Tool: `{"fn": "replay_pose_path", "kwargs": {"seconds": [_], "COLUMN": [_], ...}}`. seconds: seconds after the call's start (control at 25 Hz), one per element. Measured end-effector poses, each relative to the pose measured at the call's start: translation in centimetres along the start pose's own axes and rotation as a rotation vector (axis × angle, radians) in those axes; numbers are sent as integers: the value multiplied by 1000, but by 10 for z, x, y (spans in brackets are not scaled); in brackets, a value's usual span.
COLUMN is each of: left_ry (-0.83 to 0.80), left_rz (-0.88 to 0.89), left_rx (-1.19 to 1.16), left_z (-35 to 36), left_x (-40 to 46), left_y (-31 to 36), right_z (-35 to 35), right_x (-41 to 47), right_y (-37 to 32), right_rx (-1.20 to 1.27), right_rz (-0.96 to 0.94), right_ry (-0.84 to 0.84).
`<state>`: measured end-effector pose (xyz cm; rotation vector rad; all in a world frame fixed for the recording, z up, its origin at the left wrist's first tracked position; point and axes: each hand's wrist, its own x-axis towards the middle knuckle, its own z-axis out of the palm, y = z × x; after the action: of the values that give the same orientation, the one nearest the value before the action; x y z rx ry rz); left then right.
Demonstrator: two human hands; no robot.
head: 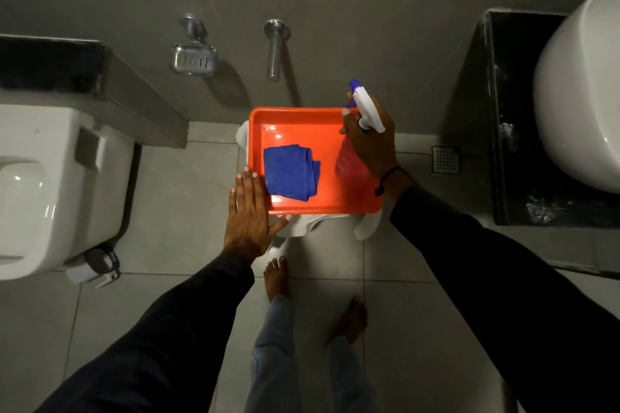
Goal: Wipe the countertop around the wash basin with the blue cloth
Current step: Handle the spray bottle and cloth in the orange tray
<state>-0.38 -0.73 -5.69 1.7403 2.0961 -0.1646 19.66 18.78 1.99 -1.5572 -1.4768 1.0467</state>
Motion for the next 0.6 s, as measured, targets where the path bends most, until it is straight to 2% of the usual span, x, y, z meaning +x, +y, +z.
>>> {"fn": "replay_pose_path", "kwargs": {"seconds": [0.2,0.32,0.48,0.6], "left_ry": [15,14,-10,-14], "left_rz": [-56,-76,-77,-79], "left_rx": [-61,-81,-69,-56], "left_z": [-3,-4,-5,-3], "left_x": [-1,-5,-3,-2], "left_y": [7,9,10,9], "right_z": [-9,-6,-1,6], "right_x": [-17,-49,-80,-88], "right_y": [-30,-30,-7,5], "right_rx": [-416,-586,-682,-632], "right_rz": [90,130,193,211], "right_ry": [-200,-334,-498,-559]}}
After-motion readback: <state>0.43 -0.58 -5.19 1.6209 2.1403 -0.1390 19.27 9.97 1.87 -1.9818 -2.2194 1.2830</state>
